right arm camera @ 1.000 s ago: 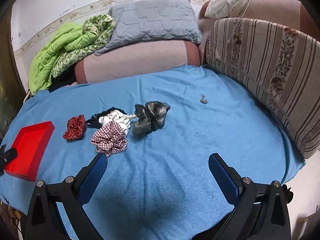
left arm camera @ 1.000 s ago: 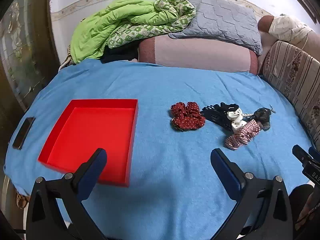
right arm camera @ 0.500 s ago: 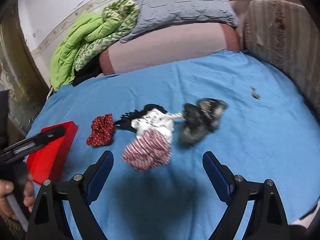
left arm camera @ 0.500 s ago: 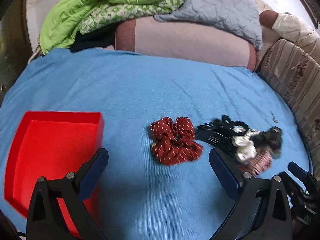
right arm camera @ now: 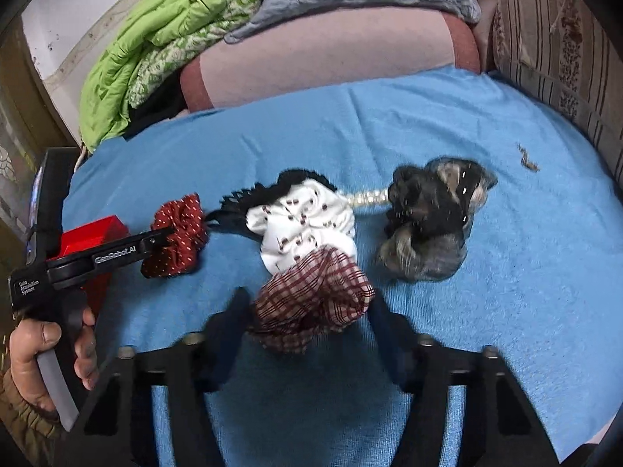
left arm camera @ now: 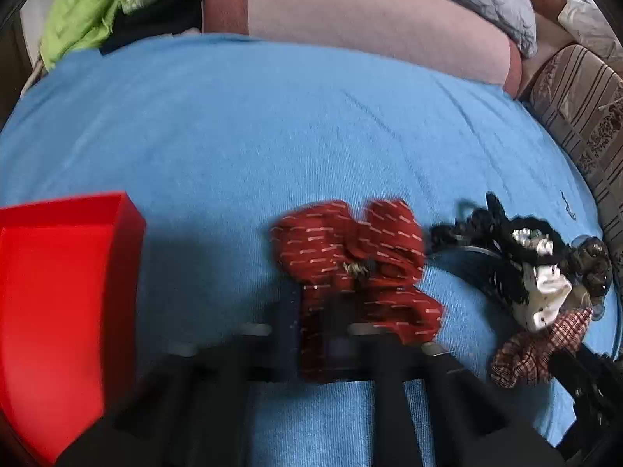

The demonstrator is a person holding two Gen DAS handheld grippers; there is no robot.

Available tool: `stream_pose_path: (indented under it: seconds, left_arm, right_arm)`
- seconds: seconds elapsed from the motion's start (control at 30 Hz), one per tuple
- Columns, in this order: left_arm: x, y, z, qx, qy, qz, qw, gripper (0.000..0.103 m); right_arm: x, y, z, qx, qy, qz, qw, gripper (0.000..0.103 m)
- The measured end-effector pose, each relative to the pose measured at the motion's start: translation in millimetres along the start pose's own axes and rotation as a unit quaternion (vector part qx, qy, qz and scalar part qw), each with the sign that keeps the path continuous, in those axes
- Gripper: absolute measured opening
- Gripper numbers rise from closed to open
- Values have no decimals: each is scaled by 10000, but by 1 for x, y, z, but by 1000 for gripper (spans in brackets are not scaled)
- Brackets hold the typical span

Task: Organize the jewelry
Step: 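Grasp the red polka-dot scrunchie with left tool while right tool grasps plaid scrunchie, then carry both scrunchies into the red tray and open both tools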

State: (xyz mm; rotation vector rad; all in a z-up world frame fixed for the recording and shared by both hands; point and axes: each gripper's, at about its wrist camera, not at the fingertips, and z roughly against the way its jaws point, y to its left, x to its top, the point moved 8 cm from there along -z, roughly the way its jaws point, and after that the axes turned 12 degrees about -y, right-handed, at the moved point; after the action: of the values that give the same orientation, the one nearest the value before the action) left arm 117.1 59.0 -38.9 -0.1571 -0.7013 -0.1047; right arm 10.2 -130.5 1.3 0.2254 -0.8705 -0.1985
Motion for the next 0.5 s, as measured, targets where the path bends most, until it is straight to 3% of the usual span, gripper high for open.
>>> stream_pose_path:
  seconds: [0.03,0.13,0.5]
  left_arm:
    - [1,-1,4,11,-74,-8,10000,7]
    - [3,-6,21,-111,-206,10,9997,6]
    - [8,-3,120,-402,-834,151,9956,4]
  right_arm:
    - [-2,-1,-1,73,75,-73,9999,26]
    - [-5,-3,0,199,176,-231,9994,16]
    - [-1,14,49,413,-122,-69,9991,11]
